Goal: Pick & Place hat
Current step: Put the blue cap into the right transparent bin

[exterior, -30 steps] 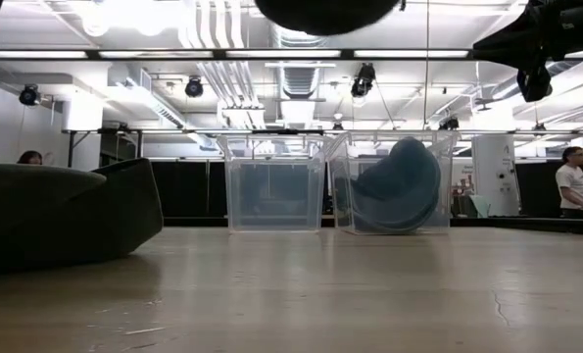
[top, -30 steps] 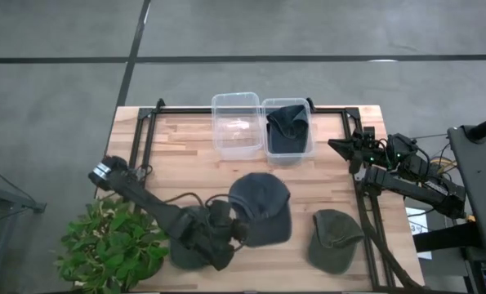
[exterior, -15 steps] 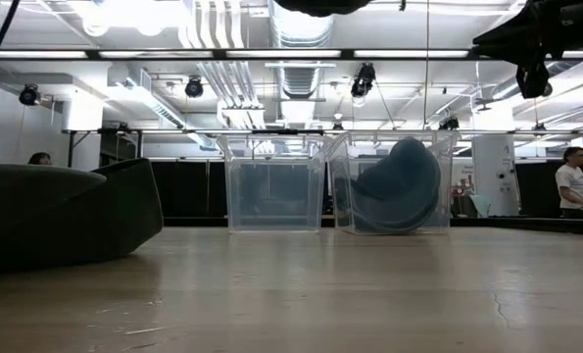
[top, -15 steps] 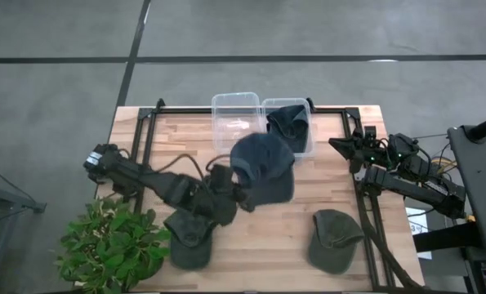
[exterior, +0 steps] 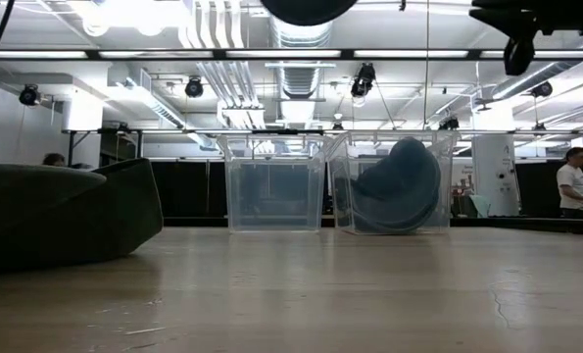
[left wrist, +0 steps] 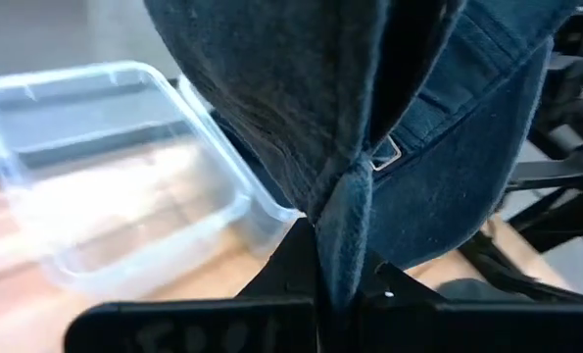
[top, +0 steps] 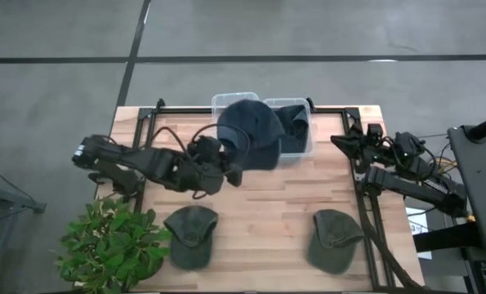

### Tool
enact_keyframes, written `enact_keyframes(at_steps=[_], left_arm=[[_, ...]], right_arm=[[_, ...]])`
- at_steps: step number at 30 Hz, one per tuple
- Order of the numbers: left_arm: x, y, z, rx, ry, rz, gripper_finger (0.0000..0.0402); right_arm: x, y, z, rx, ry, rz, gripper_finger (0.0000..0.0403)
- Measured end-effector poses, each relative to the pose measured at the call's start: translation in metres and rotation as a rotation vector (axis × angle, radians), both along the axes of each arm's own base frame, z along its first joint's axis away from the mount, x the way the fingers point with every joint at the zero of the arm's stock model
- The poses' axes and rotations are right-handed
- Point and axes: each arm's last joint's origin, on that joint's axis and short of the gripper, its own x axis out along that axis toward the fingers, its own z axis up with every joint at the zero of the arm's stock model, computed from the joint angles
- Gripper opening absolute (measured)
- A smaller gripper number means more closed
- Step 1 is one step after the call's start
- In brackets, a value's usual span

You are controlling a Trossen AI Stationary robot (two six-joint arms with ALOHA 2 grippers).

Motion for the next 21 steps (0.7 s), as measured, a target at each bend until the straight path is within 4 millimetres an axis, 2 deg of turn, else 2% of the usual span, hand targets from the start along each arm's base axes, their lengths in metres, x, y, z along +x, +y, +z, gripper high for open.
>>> enact_keyframes(at_steps=[5, 16, 21], left_arm=[[-0.012, 0.009, 0.004, 0.086, 0.029, 0.032, 0.0004], [-0.037, 0.024, -0.006, 0.178, 0.052, 0.110, 0.0004], [-0.047, 0.028, -0.014, 0.213, 0.001, 0.106, 0.0004]], right_arm=[[0.014, -0.005, 0.005, -0.083, 0.000, 0.031, 0.0066], [0.056, -0.022, 0.007, -0.125, -0.005, 0.053, 0.0153], [0.076, -0.026, 0.017, -0.141, 0.029, 0.084, 0.0183]])
